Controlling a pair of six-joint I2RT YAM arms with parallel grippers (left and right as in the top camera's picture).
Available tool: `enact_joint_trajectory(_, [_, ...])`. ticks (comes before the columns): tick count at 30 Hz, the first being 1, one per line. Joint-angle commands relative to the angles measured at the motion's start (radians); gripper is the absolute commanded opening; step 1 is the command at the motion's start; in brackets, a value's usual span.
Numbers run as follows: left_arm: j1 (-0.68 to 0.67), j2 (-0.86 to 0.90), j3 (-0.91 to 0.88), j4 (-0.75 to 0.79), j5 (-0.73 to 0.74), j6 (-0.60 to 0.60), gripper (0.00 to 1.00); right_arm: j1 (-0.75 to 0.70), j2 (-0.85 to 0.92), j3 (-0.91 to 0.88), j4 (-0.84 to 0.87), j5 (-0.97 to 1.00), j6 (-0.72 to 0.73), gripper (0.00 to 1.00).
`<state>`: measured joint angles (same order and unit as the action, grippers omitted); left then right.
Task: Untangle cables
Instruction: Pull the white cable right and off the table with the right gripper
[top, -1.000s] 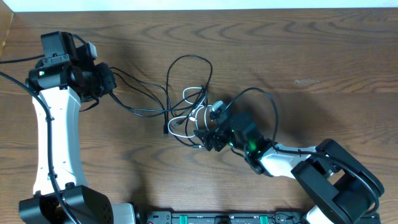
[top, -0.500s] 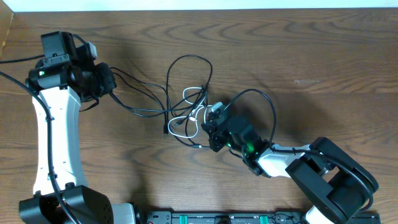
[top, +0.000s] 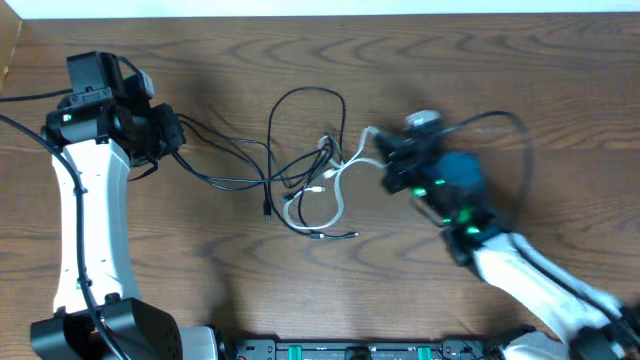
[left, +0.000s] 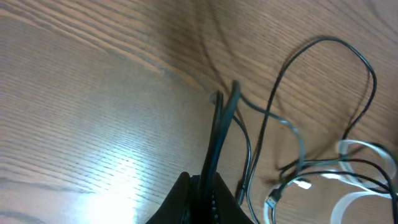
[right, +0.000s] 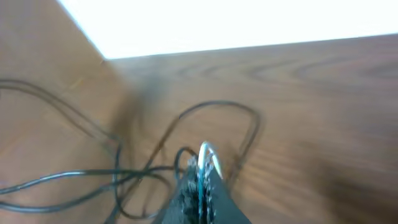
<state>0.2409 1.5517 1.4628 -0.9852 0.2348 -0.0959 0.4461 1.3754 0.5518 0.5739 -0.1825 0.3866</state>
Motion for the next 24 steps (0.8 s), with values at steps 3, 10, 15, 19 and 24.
enact_joint_trajectory(3, [-0.002,0.010,0.013,-0.001,-0.019,0.017,0.08,-0.214,-0.257,0.005,-0.205,0.076,0.008,0.01])
enact_joint_trajectory(10, [-0.002,0.011,0.013,-0.001,-0.048,0.017,0.08,-0.487,-0.484,0.005,-0.522,0.203,-0.045,0.01])
enact_joint_trajectory(15, [-0.002,0.011,0.013,-0.001,-0.066,0.016,0.08,-0.640,-0.530,0.005,-0.674,0.340,-0.044,0.01])
enact_joint_trajectory(19, [-0.002,0.011,0.013,-0.001,-0.068,0.017,0.08,-0.756,-0.526,0.005,-0.723,0.394,-0.053,0.01])
enact_joint_trajectory(24, [-0.002,0.011,0.013,-0.002,-0.131,0.012,0.08,-0.903,-0.525,0.005,-0.727,0.381,-0.073,0.01])
